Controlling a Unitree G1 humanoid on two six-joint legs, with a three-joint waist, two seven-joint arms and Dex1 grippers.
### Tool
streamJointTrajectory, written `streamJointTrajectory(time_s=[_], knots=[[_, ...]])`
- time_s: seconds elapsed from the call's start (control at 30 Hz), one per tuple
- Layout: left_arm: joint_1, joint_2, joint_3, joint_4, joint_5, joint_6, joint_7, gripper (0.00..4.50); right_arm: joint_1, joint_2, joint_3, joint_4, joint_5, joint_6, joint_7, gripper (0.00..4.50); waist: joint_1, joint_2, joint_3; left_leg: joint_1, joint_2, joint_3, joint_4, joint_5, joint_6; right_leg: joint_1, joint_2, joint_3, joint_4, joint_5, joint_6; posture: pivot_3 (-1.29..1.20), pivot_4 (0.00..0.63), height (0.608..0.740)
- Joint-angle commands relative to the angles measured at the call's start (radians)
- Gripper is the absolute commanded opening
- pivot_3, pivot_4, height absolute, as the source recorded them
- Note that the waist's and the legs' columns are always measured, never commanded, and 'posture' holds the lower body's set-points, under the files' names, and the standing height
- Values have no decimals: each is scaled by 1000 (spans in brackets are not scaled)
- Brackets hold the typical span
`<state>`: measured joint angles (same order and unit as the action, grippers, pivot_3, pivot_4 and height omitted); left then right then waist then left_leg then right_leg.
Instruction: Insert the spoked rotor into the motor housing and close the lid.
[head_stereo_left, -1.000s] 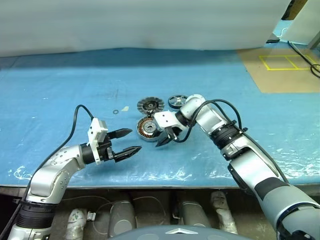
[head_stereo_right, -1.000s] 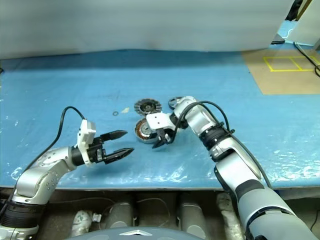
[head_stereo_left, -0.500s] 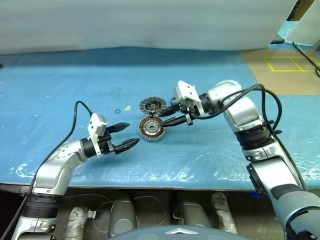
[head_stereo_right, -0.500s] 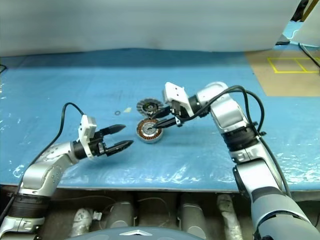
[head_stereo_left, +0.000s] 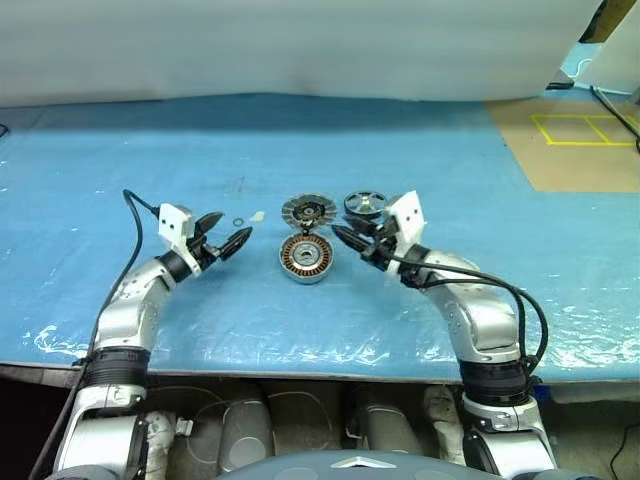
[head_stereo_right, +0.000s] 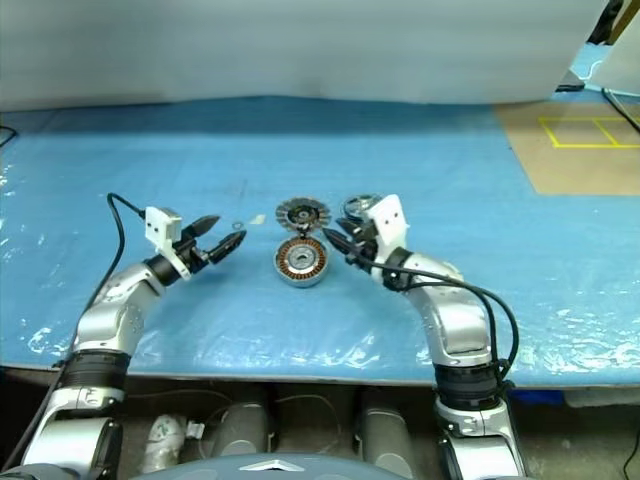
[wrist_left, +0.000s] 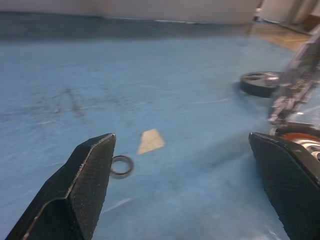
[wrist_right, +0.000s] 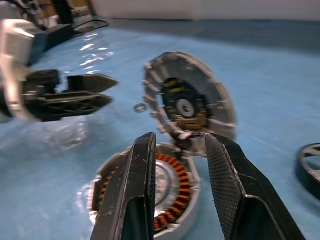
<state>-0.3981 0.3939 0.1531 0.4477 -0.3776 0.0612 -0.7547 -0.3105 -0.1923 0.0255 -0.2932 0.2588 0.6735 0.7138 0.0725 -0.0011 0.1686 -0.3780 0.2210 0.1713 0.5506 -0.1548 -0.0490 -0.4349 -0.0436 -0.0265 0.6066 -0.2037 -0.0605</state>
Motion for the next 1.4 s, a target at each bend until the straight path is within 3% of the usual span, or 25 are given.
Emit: streamJointTrajectory(time_s=[0.03, 0.23, 0.5, 1.23, 1.33, 1.4], knots=[[-87, -2, -5, 139, 44, -59, -6, 4500, -36, -80, 29, -38, 83, 19, 108, 1587, 3, 0, 0, 0, 0, 0, 0, 0, 0, 0, -1, 0, -1, 0, 1, 0, 150, 740], [-271, -27, -18, 401, 116, -85, 41, 4500, -95, -198, 138, 14, 75, -26, 215, 1587, 15, -1, 0, 0, -3, -1, 0, 1, -1, 1, -2, 0, 0, 4, 0, 0, 150, 740], [-348, -56, -50, 519, 210, -105, 120, 4500, -108, -199, 168, 38, 68, -51, 180, 1587, 24, -1, 0, -1, -4, -2, 0, 1, -1, 1, -3, 0, -1, 5, -3, 0, 150, 740], [-288, -50, -135, 499, 346, -78, 201, 4500, -82, -219, 187, 62, 39, -63, 98, 1587, 23, -1, 0, 4, -6, -3, 1, 0, 0, 7, -5, 0, 0, 2, 3, 0, 150, 740], [-288, -53, -142, 505, 348, -77, 197, 3956, -82, -220, 188, 65, 33, -68, 96, 1617, 24, -1, 0, 8, -6, -3, 0, 0, 0, 10, -5, 0, -1, 2, 4, 0, 150, 740], [-283, -51, -149, 505, 353, -74, 195, 3338, -83, -220, 188, 66, 32, -69, 95, 1617, 24, -1, -1, 10, -7, -3, 0, 0, 1, 11, -5, 0, -1, 1, 4, 0, 150, 740]])
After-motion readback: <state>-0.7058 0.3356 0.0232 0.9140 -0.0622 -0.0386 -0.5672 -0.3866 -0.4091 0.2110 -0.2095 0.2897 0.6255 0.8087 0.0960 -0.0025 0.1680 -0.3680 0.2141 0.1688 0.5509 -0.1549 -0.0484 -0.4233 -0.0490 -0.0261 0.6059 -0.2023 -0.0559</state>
